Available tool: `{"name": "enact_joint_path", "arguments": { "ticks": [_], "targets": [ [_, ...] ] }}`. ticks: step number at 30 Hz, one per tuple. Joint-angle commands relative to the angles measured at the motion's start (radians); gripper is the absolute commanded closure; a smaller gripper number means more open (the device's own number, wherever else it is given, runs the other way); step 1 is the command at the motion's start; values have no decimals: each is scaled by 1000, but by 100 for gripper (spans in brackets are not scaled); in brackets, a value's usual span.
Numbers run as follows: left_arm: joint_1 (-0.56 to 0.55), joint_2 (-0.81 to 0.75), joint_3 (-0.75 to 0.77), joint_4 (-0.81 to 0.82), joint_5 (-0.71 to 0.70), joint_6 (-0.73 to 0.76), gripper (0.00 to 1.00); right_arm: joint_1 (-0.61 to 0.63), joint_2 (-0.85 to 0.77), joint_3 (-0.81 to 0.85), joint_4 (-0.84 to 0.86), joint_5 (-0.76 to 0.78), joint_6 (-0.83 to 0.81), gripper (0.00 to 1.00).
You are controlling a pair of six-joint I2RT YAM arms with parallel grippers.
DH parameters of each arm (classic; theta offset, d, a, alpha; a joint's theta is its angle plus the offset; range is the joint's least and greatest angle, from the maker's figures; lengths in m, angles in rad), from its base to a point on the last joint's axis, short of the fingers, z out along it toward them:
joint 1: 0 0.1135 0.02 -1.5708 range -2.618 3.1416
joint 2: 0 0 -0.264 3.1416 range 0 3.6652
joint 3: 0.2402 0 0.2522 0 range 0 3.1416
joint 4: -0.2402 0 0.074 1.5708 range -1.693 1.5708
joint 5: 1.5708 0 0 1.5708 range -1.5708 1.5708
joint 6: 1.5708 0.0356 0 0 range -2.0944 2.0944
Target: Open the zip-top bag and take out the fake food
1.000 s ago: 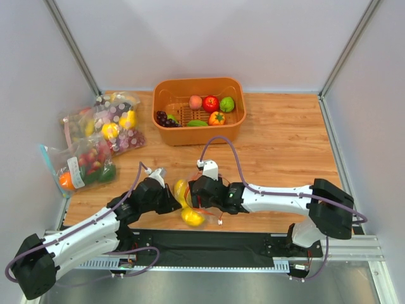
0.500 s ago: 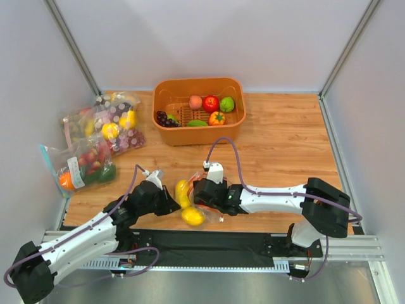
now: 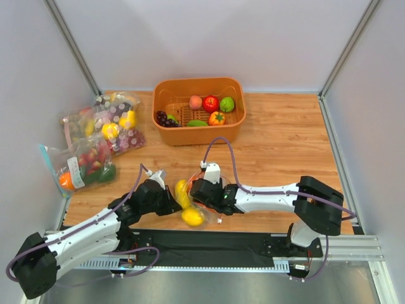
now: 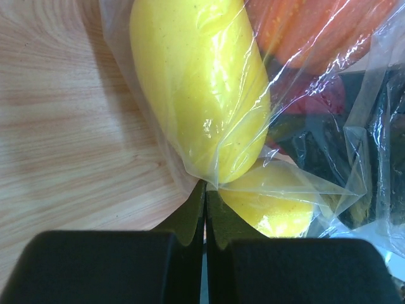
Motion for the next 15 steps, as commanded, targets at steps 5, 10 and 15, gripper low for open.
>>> {"name": "enact_joint_path", "arguments": {
  "ticks": [5, 10, 15],
  "targets": [
    [3, 0, 42, 4, -10, 28, 100, 7, -118, -44, -85, 44, -10, 60],
    [4, -16, 23, 5, -21, 18, 100, 7, -348, -100, -150, 47, -39, 60],
    [6, -27, -6, 11, -33, 2, 100, 7, -534, -159, -222, -7, -48, 59]
  ]
}}
